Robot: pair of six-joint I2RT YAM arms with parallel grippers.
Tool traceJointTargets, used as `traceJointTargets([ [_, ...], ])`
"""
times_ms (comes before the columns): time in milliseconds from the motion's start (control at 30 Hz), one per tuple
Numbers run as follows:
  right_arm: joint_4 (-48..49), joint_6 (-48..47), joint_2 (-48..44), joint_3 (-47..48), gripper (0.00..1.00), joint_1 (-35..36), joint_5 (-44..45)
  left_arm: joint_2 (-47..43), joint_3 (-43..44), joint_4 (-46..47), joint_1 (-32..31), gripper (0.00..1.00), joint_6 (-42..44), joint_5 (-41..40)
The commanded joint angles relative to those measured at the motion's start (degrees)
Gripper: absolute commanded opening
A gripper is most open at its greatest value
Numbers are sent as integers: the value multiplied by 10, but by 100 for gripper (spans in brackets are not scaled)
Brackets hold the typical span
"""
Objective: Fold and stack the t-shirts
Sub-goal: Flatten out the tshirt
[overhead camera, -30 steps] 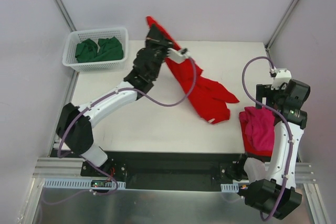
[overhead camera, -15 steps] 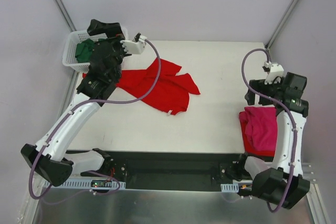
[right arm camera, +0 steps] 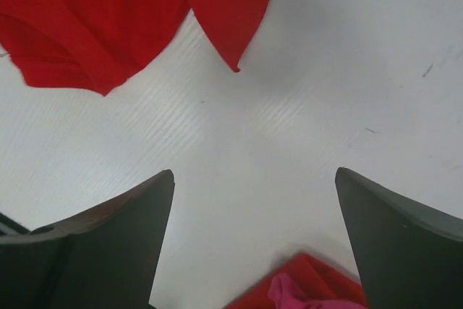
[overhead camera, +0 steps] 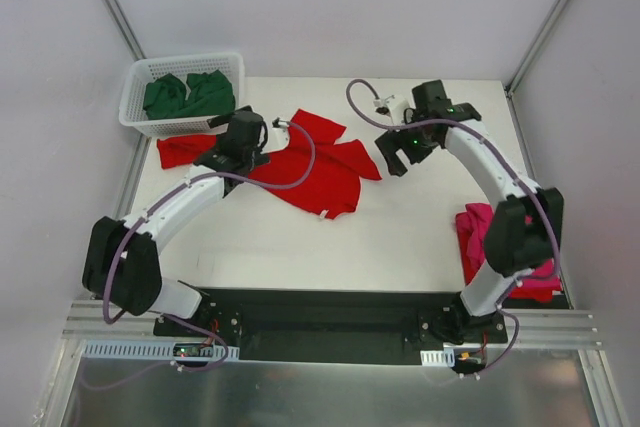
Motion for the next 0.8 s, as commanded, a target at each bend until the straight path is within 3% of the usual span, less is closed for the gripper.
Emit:
traceJointTargets([
  [0, -15, -40, 91, 96, 96, 7, 44, 36, 30, 2, 73, 99, -86, 73],
  [167, -21, -39, 207, 251, 99, 17, 33, 92, 101, -7, 118, 99, -88, 106],
  [267, -29, -46, 264, 312, 88, 40, 41, 122, 124, -10, 122, 99, -93, 111],
  [400, -24, -50, 306, 321, 84, 66, 29, 132, 125, -11, 122, 99, -104, 117],
  [533, -26, -45, 323, 297, 67, 91, 15, 126, 105, -10, 121, 99, -101, 117],
  [767, -35, -45, 345, 279, 61, 100, 21, 100, 87, -11, 119, 99, -109, 128],
])
